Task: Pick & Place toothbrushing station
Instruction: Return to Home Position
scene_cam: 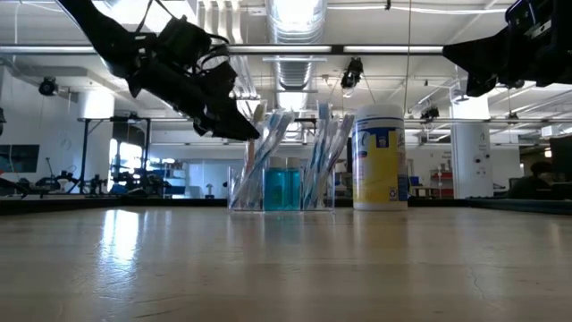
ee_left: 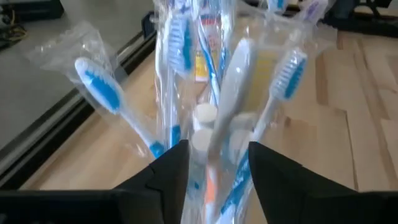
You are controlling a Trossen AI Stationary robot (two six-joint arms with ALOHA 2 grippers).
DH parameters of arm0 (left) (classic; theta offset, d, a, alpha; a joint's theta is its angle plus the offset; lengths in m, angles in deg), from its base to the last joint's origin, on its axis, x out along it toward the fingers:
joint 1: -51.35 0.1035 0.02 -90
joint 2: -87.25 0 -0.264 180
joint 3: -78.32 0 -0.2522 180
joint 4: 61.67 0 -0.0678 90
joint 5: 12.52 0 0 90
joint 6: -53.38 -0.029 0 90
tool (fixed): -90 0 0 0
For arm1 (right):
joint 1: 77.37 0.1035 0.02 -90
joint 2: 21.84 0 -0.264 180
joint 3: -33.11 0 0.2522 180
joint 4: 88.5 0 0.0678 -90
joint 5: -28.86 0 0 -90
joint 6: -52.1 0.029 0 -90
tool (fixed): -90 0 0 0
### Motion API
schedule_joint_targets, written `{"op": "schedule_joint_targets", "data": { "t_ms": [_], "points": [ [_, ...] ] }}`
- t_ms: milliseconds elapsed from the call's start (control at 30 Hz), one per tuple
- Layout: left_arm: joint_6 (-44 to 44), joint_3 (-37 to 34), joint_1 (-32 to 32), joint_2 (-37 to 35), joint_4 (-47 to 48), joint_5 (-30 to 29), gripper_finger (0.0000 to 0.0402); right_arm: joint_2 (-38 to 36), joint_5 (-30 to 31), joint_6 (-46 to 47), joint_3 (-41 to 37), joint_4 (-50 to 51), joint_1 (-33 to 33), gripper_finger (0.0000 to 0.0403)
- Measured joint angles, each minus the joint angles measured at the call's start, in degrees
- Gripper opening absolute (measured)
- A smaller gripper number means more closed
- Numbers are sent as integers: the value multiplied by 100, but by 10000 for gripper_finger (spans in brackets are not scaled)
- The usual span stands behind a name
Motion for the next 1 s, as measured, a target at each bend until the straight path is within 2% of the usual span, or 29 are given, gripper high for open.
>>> {"op": "schedule_joint_targets", "data": {
  "t_ms": [233,533,667,867,1000],
  "points": [
    [-140,0,0,-789,794,117,180,4,0,61,0,6,0,8],
    [-1194,-40,-7,-2691,2035,1637,175,2,4,98,0,51,0,8],
    [-1136,-601,-52,-3379,1397,2192,139,2,9,120,0,52,0,8],
    [-648,-1844,-52,-4041,-247,2509,18,11,57,113,0,50,0,8],
    [-427,-2516,-56,-4194,-1251,2563,7,73,268,70,0,51,0,8]
  ]
}}
